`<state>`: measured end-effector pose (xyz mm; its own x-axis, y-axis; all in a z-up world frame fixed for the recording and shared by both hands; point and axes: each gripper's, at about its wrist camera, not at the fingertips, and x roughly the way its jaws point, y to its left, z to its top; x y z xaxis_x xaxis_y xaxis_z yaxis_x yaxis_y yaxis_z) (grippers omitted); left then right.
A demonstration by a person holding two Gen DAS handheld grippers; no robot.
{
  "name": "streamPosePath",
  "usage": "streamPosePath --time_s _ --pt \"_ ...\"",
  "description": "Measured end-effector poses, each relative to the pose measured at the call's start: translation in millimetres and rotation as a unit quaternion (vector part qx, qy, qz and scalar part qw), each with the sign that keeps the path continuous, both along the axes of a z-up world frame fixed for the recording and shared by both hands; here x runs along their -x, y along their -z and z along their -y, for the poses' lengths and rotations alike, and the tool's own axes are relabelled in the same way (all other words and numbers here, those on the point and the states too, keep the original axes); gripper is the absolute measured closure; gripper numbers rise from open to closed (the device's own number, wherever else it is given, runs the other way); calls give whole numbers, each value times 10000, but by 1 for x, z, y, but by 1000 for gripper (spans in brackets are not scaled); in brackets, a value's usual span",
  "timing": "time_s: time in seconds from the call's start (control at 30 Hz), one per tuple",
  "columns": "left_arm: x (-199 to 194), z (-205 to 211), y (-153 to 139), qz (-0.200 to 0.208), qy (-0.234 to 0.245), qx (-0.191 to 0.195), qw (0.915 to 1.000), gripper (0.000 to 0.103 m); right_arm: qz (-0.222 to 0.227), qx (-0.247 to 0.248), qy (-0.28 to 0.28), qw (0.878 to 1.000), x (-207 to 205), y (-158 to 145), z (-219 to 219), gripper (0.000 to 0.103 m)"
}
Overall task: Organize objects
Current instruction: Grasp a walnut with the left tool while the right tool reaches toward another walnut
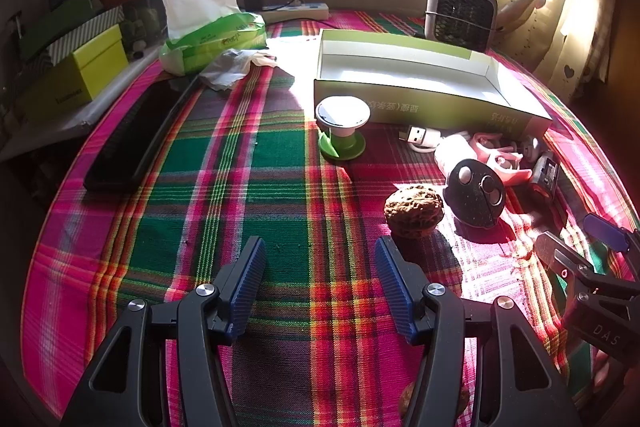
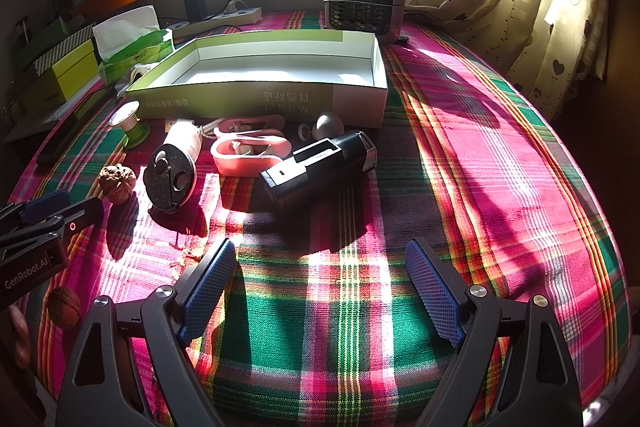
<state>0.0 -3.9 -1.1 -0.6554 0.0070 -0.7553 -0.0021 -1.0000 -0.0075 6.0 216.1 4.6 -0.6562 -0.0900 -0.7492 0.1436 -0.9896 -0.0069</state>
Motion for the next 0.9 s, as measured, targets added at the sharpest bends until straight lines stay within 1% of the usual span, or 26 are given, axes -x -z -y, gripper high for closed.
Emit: streamPosePath --time_s 0.63,0.8,0.9 --pt "1 -3 0 75 9 13 10000 47 0 1 -7 10000 2 2 -2 16" --pt "1 2 -2 161 188 -115 9996 48 22 18 -57 10000 1 0 -2 16" --pt "-1 11 -4 192 231 -271 9992 48 28 18 -72 10000 1 -2 -6 16"
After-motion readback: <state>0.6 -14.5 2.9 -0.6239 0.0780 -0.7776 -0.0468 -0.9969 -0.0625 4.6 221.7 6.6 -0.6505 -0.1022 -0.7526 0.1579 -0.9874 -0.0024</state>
